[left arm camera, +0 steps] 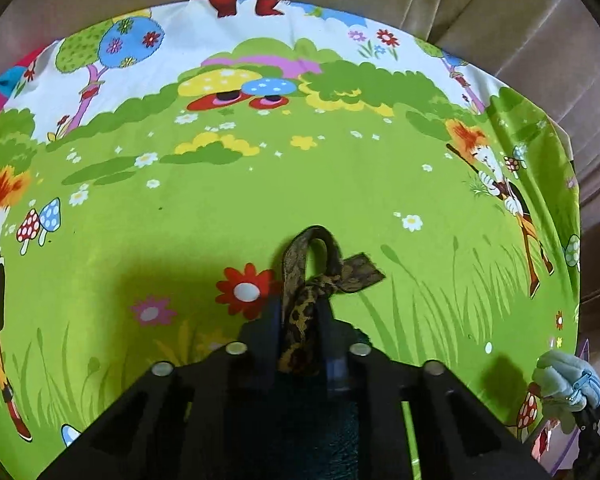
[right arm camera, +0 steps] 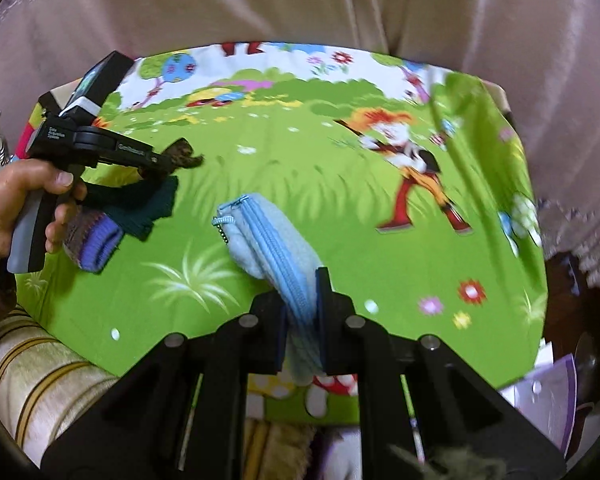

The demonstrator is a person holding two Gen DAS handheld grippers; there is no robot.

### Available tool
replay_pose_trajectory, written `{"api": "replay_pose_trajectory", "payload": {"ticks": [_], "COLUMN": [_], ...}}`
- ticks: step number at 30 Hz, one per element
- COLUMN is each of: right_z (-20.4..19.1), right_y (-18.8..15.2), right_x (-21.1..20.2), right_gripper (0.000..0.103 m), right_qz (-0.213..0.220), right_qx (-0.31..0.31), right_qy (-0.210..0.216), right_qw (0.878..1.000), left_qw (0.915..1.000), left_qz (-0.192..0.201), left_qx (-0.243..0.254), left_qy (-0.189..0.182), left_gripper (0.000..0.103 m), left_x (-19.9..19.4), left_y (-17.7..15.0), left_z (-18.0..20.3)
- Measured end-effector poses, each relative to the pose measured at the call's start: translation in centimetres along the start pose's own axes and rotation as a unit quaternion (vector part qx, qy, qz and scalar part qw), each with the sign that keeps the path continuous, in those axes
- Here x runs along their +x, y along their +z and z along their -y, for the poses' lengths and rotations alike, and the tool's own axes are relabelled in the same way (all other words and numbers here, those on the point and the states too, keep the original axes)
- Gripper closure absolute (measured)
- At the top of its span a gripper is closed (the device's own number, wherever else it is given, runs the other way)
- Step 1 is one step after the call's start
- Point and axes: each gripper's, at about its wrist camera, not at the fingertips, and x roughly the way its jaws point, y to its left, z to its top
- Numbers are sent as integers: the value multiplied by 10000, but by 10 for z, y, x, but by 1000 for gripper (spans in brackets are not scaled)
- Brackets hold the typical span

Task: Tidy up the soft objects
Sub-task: 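Grasp the leopard-print strap with the left tool while the right tool grasps the light blue glove, then carry the strap and blue glove to the box and release them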

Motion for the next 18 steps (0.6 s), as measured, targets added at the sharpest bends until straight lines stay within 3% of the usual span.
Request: {"api": "replay_pose_trajectory", "payload": {"ticks": [11,18], "right_z": [18,27], "right_y": [-26,-45], "right_x": [-35,-59], "right_gripper": [88,88], "right_qz": [55,105], "right_qx": [320,444], "right_qy": [-68,-142], "right_qw": [9994,9989], "left_qw": [9982,9939], "left_qz": [512,650], "left_qx": [-49,-94], "left_qy": [-317,-883], "left_gripper": [90,90], "left_x": [-57,-99], "left_y": [-32,-75], "left_z": [20,43]}}
